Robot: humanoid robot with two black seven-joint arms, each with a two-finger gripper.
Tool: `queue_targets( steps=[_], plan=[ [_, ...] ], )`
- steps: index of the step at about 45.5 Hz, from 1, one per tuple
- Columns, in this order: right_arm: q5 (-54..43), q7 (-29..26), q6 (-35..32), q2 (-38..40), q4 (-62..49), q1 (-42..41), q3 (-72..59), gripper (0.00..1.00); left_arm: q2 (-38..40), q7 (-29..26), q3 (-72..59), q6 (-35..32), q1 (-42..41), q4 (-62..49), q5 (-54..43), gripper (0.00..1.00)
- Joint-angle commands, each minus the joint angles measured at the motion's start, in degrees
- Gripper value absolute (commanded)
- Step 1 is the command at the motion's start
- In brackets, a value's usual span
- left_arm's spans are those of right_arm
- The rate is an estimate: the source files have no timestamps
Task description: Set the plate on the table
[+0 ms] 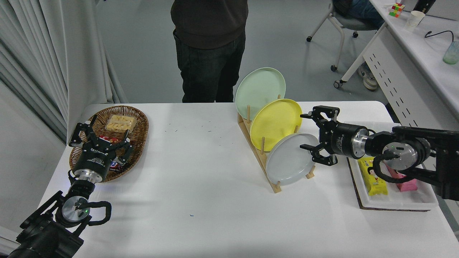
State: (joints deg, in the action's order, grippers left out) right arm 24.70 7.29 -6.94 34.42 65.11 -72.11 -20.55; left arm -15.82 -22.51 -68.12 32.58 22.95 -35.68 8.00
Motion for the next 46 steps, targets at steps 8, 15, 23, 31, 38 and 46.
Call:
queue_targets(
  steps=[8,15,23,31,38,46],
  plan=[
    [3.6,-0.1,6.1,-1.0,0.0,0.7,-0.1,0.80,0.0,0.0,0.0,0.0,0.0,0.0,0.0,0.98],
    [5.1,-0.5,8.3,-2.2,0.2,0.6,-0.1,0.80,0.0,0.0,0.0,0.0,0.0,0.0,0.0,0.98],
    [6.9,-0.6,9.8,-2.9,0.4,0.7,-0.1,0.77,0.0,0.0,0.0,-0.1,0.0,0.0,0.0,0.98],
    [8.0,-0.8,11.6,-3.7,0.6,0.7,-0.1,0.74,0.0,0.0,0.0,-0.1,0.0,0.0,0.0,0.98],
    [9.6,-1.8,11.6,-3.7,1.5,0.4,-0.1,0.71,0.0,-0.1,0.0,0.0,0.0,0.0,0.0,0.98],
    [10.5,-3.7,11.5,-3.5,3.6,0.0,0.9,0.68,0.0,0.0,0.0,-0.1,0.0,0.0,0.0,0.98]
  ],
)
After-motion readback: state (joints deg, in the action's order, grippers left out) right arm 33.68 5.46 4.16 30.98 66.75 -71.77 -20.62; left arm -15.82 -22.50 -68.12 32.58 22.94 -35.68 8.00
